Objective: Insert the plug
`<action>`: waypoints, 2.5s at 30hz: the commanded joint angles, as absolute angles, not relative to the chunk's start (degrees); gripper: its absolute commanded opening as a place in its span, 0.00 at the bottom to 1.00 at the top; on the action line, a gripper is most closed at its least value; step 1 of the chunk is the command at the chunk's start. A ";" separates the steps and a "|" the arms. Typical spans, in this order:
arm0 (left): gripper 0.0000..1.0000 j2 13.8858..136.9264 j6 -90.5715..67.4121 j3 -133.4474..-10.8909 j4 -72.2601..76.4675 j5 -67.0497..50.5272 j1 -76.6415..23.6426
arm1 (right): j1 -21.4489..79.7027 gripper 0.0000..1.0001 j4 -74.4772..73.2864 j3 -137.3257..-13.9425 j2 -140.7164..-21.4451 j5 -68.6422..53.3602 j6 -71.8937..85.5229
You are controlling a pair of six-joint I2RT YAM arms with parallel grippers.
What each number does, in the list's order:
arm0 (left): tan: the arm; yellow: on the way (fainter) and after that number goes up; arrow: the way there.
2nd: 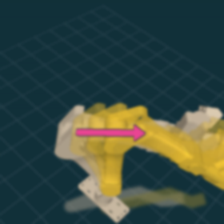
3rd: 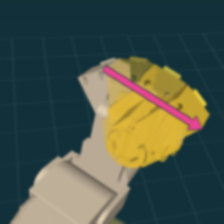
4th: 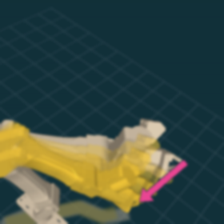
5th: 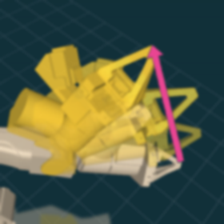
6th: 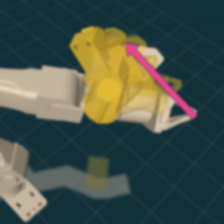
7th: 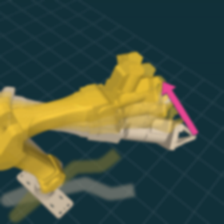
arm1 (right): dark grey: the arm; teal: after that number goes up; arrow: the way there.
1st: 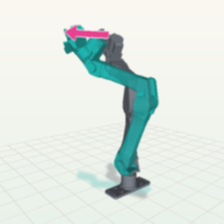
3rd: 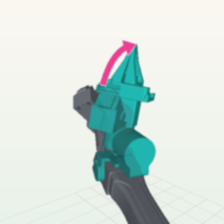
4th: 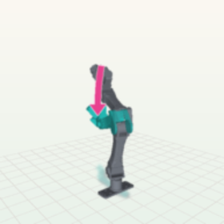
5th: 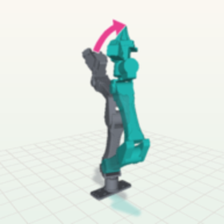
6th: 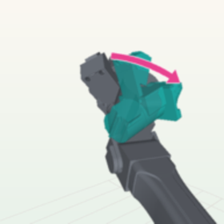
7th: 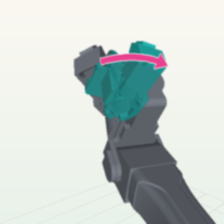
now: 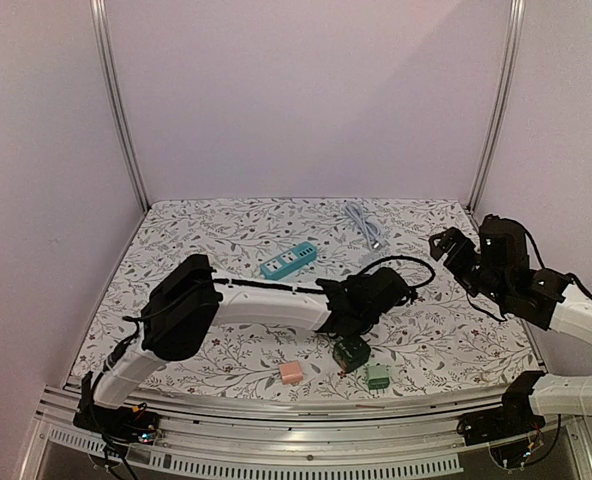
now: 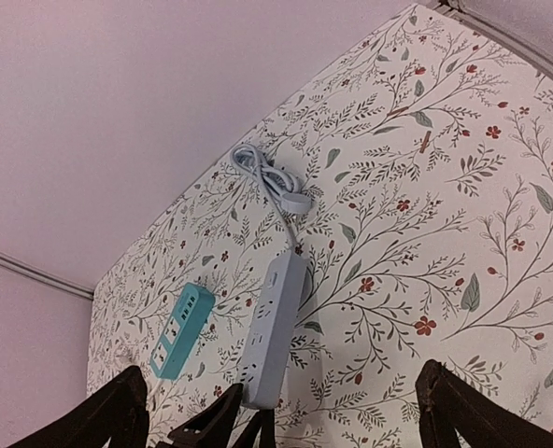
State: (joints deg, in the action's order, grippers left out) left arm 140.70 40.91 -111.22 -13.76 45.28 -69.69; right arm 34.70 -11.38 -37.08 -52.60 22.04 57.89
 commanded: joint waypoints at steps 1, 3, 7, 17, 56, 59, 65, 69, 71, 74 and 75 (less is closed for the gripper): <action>0.44 142.22 38.23 -114.04 -20.56 41.05 -71.31 | 34.51 0.99 -14.97 -37.03 -50.65 23.87 56.63; 0.50 141.54 37.51 -114.08 -21.60 39.32 -71.59 | 34.46 0.99 -15.72 -37.29 -49.76 24.20 56.34; 0.61 139.38 35.23 -114.19 -24.29 35.35 -71.89 | 34.47 0.99 -17.35 -37.97 -48.42 24.81 55.78; 0.79 126.26 25.39 -109.70 -26.01 22.36 -70.77 | 34.51 0.99 -22.16 -42.38 -48.39 24.12 51.72; 0.95 93.42 -1.07 -55.14 10.86 8.17 -57.79 | 44.94 0.99 -27.25 -53.61 -65.51 -0.29 18.01; 0.94 92.70 -1.09 -54.19 10.85 4.44 -56.08 | 46.07 0.99 -26.51 -53.70 -66.61 1.85 15.41; 0.93 93.08 3.50 -53.27 10.06 -3.46 -53.67 | 46.42 0.99 -25.44 -52.98 -66.76 0.97 10.24; 0.90 94.92 6.15 -53.00 10.98 -9.21 -51.09 | 46.47 0.99 -24.27 -52.67 -66.97 -2.90 4.01; 0.88 95.91 7.48 -53.21 11.05 -13.31 -49.82 | 46.47 0.99 -24.94 -53.38 -68.17 -2.13 1.59; 0.88 97.41 11.49 -54.31 9.11 -18.40 -49.15 | 46.42 0.98 -25.46 -54.18 -69.91 -0.33 0.62; 0.88 98.19 12.98 -54.89 8.16 -19.56 -49.14 | 46.47 0.99 -25.33 -54.18 -70.24 -0.35 0.62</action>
State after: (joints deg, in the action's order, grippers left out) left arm 95.26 6.87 -53.95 10.39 -10.81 -50.15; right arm 46.13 -25.36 -52.56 -68.36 -0.99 4.43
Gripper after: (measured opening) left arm 0.876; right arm 0.987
